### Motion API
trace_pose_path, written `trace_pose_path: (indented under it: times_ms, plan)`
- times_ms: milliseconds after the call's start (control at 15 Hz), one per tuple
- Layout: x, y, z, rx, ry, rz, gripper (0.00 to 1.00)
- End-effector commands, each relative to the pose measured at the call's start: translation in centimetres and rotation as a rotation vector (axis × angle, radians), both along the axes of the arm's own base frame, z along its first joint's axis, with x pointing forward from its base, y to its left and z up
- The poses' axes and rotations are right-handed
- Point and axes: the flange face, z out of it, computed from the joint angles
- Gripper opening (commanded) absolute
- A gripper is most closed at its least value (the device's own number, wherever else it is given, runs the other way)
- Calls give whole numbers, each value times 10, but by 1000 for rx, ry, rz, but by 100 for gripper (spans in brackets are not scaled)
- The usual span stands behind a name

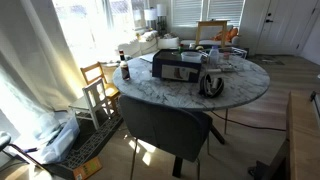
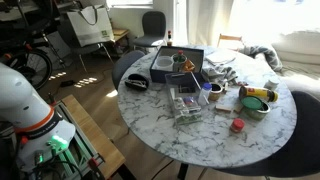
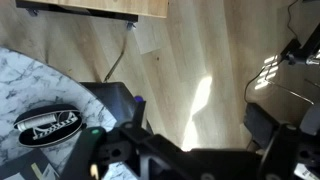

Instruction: Pick up the clear measuring cup on the left of the table and move it to the right near the crisper drawer

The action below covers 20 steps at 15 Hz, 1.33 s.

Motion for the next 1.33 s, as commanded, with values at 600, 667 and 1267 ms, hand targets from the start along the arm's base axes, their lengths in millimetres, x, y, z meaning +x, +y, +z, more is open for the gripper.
trace_pose_path:
  times_ms: [600,667,1267]
  plan:
    - [0,0,1,0,1,0,100]
    - [0,0,1,0,1,0,100]
    - [75,56,-70,-185,-135,-136,100]
